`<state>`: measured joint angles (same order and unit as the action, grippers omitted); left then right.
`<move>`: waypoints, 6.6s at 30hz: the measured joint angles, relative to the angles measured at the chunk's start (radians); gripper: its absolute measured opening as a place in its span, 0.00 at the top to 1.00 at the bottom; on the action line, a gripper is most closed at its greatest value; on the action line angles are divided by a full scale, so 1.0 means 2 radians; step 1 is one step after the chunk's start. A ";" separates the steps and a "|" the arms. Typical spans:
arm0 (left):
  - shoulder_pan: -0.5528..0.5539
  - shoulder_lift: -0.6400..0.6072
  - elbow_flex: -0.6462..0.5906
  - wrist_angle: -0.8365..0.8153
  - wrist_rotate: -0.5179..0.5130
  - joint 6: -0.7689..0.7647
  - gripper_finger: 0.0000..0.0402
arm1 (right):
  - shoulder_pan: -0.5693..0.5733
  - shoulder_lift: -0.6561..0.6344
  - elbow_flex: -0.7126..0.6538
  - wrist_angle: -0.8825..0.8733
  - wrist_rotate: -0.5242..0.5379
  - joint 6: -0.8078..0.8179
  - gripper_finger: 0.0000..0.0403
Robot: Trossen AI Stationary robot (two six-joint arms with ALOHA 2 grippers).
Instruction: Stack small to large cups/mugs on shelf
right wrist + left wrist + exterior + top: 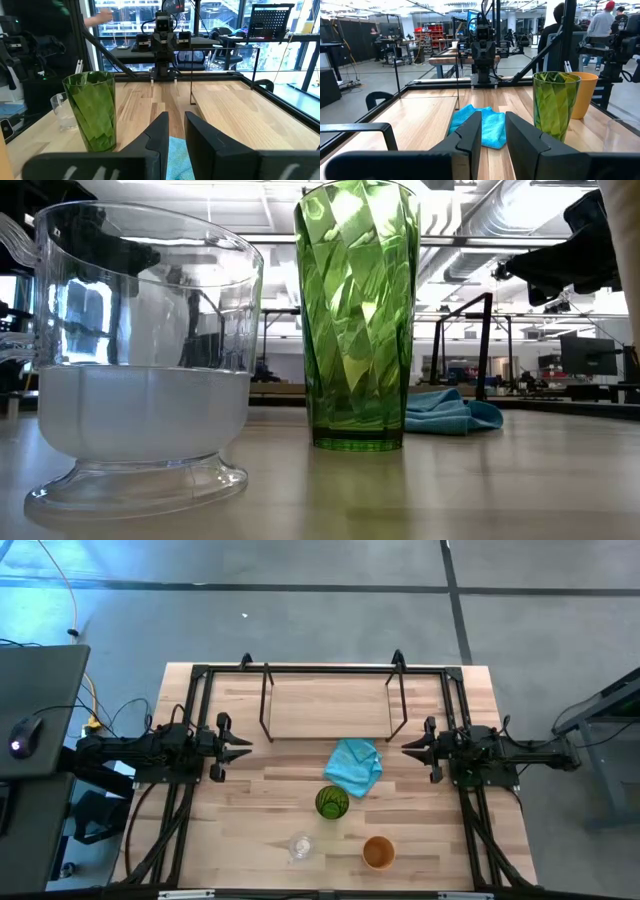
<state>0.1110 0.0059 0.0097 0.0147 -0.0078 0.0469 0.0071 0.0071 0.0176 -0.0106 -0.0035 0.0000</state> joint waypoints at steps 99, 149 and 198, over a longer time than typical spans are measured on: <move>0.000 0.000 0.000 0.129 0.008 -0.304 0.81 | 0.000 0.000 0.000 0.150 0.033 0.337 0.88; 0.000 0.006 0.000 0.096 0.061 -0.421 0.81 | 0.057 0.454 0.453 -0.180 -0.003 0.204 0.88; 0.000 0.009 0.000 0.018 0.127 -0.364 0.81 | 0.132 0.895 0.809 -0.452 0.034 0.289 0.66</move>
<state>0.1108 0.0235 0.0093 0.0505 0.2470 -0.6811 0.2710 1.7962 1.6360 -0.9154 0.0639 0.5780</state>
